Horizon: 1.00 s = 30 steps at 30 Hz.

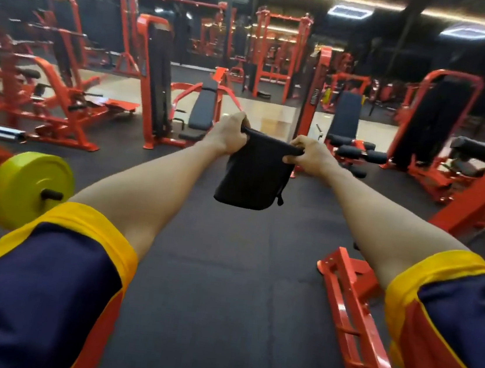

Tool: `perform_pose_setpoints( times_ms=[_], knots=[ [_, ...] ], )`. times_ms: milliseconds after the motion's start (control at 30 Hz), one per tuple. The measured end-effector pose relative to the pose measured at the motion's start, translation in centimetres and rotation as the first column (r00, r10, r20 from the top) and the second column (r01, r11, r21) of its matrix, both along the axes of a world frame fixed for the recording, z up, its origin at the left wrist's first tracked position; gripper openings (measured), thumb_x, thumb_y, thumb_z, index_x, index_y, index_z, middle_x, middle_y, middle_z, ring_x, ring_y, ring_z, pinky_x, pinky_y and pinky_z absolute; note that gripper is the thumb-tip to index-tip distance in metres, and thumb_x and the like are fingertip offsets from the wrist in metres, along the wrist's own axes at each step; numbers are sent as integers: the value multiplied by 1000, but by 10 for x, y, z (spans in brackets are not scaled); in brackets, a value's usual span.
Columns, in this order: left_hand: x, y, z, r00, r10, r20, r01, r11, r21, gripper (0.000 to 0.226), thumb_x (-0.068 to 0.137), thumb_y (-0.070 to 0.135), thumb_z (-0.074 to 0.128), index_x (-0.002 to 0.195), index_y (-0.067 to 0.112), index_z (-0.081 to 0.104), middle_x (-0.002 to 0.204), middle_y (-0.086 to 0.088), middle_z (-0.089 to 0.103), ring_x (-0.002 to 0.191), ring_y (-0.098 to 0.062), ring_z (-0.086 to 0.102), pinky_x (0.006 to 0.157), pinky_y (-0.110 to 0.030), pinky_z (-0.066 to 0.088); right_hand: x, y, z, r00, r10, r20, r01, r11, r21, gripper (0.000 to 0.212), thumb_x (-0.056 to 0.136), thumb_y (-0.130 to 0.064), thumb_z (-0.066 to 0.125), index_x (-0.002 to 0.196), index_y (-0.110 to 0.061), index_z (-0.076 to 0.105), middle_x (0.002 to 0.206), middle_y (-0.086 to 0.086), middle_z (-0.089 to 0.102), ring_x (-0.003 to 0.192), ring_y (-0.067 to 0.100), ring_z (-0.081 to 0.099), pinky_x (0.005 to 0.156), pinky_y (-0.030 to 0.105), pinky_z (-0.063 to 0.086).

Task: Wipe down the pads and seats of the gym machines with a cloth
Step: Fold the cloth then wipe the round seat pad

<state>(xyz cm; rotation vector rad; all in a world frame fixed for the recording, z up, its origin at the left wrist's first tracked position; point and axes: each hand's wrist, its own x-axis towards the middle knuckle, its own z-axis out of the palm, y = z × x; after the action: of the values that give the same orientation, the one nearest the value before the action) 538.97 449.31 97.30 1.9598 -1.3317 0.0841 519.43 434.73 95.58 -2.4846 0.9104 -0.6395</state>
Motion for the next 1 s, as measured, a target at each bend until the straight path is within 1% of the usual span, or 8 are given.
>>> perform_pose_setpoints(
  times_ms=[167,267,400,500,600,700,833,1000],
  knots=[
    [60,-115,3,989,-147,-23,147,989,16,22,87,5,59,106,16,64,109,-14,67,103,-30,62,92,-40,52,41,-86,9,995,-100,-32,99,995,-7,28,86,-25,79,108,-25,63,108,3,69,102,24,65,95,47,54],
    [86,-186,20,974,-225,-27,225,974,-8,27,89,2,55,111,11,69,108,-12,68,100,-24,61,89,-35,51,58,-140,20,983,-179,-33,178,984,-25,28,87,-26,78,111,-23,64,108,1,69,102,23,66,94,44,54],
    [100,-272,24,951,-308,-5,308,951,22,28,89,0,53,110,5,70,110,-16,69,101,-27,62,82,-28,45,70,-216,28,960,-276,-50,274,961,-39,26,84,-28,80,106,-24,66,102,3,70,95,24,68,89,45,57],
    [123,-350,17,942,-336,-11,336,942,8,28,87,3,52,110,10,69,112,-15,69,105,-30,62,90,-34,51,90,-277,30,946,-319,-50,317,947,-51,25,85,-25,80,106,-20,67,100,3,69,92,24,69,84,42,59],
    [140,-423,10,927,-373,-19,373,928,-7,27,89,7,52,111,14,67,113,-12,68,104,-28,62,93,-40,53,100,-338,26,936,-352,-26,351,936,-41,23,85,-25,80,104,-23,67,98,2,69,90,24,69,77,36,57],
    [148,-498,7,904,-428,-18,427,904,-24,27,90,6,53,112,15,67,111,-8,67,101,-23,60,89,-36,50,105,-409,21,913,-407,-2,407,912,-56,24,84,-27,82,103,-24,67,102,3,69,97,24,65,85,36,52],
    [162,-603,19,888,-459,-10,459,888,-26,26,93,6,52,113,12,67,105,-6,64,95,-17,54,82,-29,41,118,-510,28,882,-471,-28,468,881,-71,27,84,-33,82,106,-25,68,103,3,70,97,24,65,89,44,55],
    [182,-711,22,867,-494,-59,494,869,-27,24,93,6,52,110,15,67,100,-1,61,98,-20,59,84,-32,49,136,-612,32,860,-508,-36,504,860,-82,27,83,-36,81,105,-29,67,104,1,70,98,24,65,91,47,54]
  ],
)
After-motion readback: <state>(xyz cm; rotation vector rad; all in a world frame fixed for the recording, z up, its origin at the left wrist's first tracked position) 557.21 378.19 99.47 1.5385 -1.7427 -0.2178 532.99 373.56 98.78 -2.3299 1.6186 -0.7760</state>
